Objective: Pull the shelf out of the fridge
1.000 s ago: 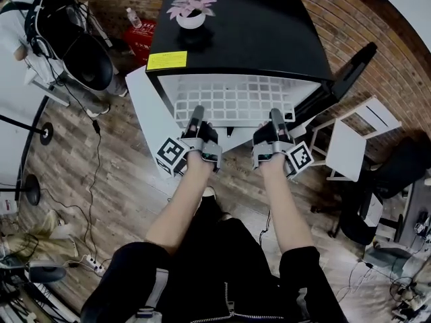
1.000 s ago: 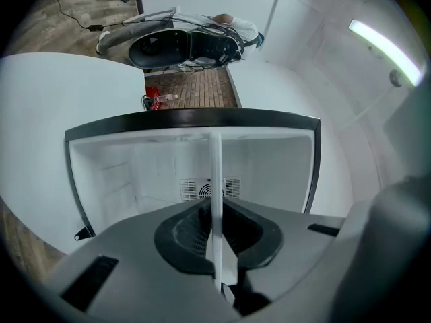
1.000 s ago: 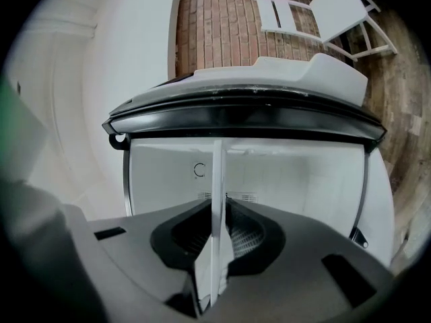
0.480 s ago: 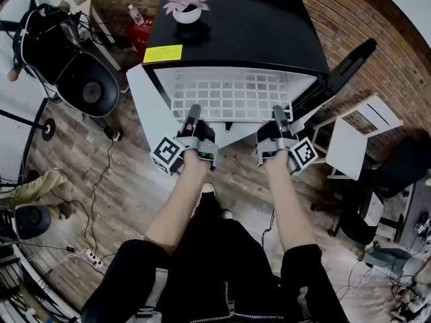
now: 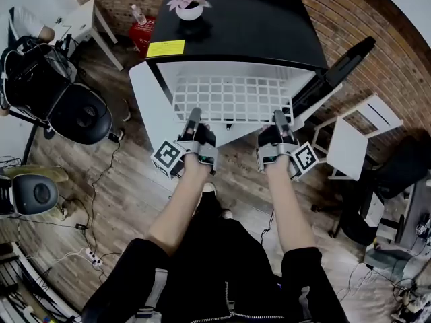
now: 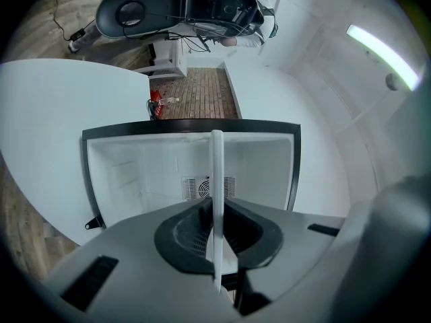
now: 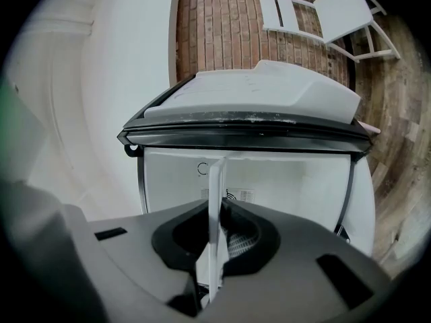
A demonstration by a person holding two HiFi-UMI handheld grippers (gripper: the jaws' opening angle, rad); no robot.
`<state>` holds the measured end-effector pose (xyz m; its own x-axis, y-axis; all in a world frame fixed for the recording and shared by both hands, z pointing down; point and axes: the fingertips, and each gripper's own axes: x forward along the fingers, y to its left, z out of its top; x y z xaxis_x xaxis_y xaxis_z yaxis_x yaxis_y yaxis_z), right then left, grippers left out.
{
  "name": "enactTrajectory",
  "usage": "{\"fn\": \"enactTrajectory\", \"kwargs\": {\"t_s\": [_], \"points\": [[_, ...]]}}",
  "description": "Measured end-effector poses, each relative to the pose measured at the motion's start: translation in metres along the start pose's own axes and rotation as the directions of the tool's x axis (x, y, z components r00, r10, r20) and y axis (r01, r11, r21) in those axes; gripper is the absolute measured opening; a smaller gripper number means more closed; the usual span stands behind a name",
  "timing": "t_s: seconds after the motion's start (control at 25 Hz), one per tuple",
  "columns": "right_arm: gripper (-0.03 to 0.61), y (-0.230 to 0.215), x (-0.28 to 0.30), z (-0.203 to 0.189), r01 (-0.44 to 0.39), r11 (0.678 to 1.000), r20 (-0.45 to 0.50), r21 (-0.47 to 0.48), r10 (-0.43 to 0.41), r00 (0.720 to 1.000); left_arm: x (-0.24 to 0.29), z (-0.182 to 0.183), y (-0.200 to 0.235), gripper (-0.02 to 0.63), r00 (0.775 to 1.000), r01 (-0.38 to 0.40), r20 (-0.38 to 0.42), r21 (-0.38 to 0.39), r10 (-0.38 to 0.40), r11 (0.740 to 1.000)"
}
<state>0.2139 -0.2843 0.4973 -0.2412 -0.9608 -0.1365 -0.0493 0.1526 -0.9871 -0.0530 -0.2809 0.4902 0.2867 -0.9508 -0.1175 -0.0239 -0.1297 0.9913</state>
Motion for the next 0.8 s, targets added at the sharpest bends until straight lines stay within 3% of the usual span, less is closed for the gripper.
{"fn": "enactTrajectory", "kwargs": {"t_s": [0.8], "points": [[0.028,0.002,-0.044,-0.01,0.005,1.0,-0.016,-0.006,-0.006,1.0,-0.043,-0.015,0.0,0.035,1.0,-0.018,0.006,-0.036,0.018,0.999]]}}
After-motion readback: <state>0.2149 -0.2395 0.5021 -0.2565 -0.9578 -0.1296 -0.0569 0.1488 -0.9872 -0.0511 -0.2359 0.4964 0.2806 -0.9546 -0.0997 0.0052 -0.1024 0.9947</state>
